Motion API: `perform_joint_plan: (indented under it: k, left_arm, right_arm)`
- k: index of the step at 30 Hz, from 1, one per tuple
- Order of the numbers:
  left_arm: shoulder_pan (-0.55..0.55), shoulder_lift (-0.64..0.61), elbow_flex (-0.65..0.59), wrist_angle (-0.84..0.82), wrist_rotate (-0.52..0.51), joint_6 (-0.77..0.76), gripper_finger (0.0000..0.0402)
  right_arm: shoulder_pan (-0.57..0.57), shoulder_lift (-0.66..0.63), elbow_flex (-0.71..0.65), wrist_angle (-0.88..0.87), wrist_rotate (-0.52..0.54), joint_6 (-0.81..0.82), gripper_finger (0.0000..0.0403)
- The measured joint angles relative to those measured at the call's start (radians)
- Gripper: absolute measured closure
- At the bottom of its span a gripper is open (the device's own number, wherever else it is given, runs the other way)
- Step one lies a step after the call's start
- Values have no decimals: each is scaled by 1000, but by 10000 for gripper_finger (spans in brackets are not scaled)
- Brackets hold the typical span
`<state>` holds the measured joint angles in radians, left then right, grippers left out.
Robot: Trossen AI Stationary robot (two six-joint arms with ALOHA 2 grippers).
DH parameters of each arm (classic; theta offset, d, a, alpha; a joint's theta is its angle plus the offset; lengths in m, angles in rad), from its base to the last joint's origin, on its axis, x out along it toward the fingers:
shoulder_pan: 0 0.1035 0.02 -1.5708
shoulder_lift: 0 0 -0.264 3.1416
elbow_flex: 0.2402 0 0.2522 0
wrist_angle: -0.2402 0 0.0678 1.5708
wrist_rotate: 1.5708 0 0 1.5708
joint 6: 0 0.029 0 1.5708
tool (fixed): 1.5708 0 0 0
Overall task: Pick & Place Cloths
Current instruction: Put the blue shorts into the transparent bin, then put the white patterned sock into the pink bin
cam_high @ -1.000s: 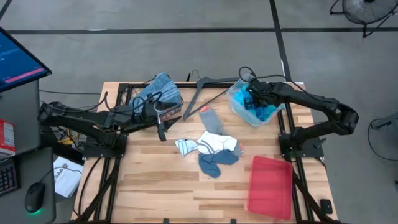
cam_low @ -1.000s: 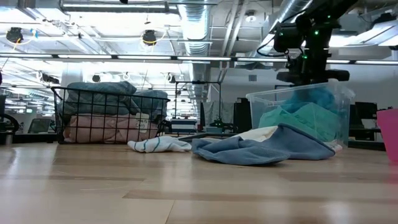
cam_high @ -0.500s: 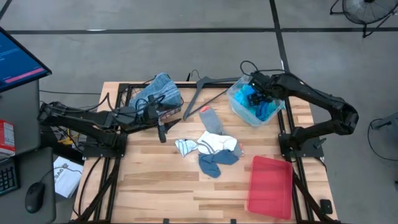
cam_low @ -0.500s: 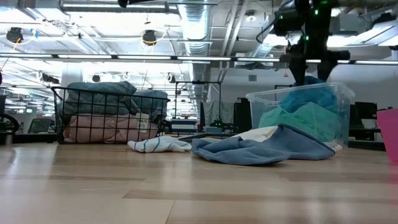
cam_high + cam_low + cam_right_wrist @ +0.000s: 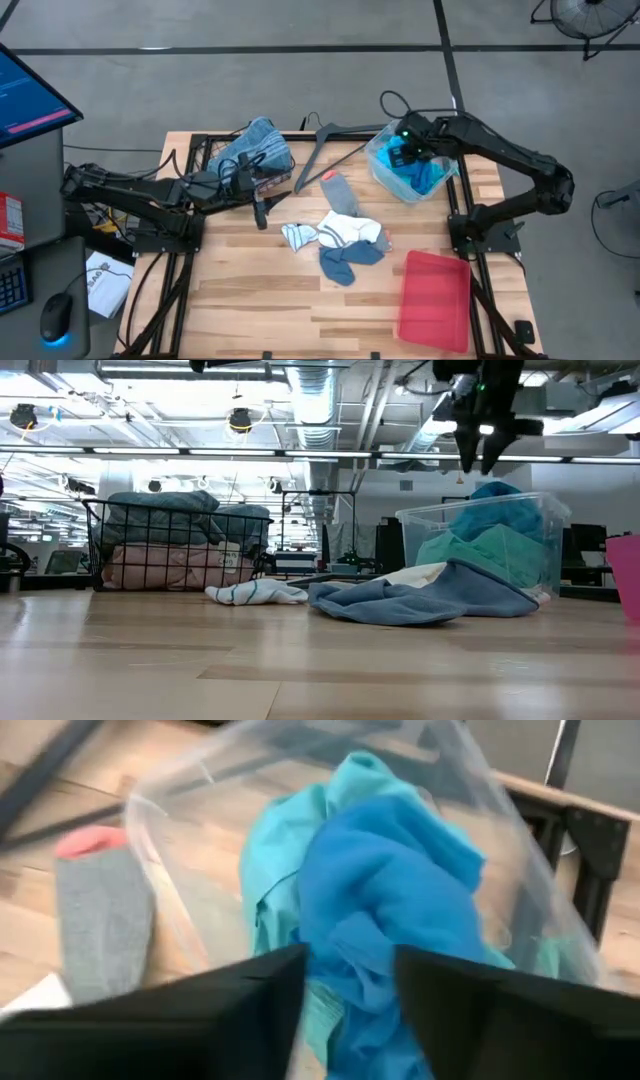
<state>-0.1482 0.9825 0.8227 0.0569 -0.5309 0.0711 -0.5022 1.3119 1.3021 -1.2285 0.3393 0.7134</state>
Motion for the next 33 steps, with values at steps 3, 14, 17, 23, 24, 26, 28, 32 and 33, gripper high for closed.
perform_joint_plan:
  k: [3, 14, 17, 23, 24, 26, 28, 32, 33]
  left_arm:
    - [0, 0, 0, -9, 0, 0, 152]
    - [0, 0, 0, -28, 0, 0, 152]
    - [0, 0, 0, -28, 0, 0, 152]
    - [0, 0, -1, -44, 4, -7, 152]
    - [0, 0, -1, -50, 11, -18, 152]
    - [0, 0, -1, -82, 44, -28, 152]
    - [0, 2, -1, -124, 66, -30, 152]
    - [-1, 38, -1, -221, 81, -54, 152]
    - [-1, 54, -1, -234, 98, -70, 152]
  right_arm:
    - [-13, 22, -55, 32, 1, 2, 363]
    - [-27, 150, -268, 109, -17, 55, 390]
    - [-36, 180, -282, 149, -55, 44, 399]
    - [-56, 183, -266, 169, -102, -50, 377]
    - [-56, 177, -256, 161, -102, -68, 371]
    - [-55, 148, -222, 151, -102, -104, 357]
    - [-55, 109, -186, 139, -102, -139, 339]
    - [-33, 34, -127, 130, -105, -167, 288]
    - [-25, 14, -115, 132, -107, -167, 272]
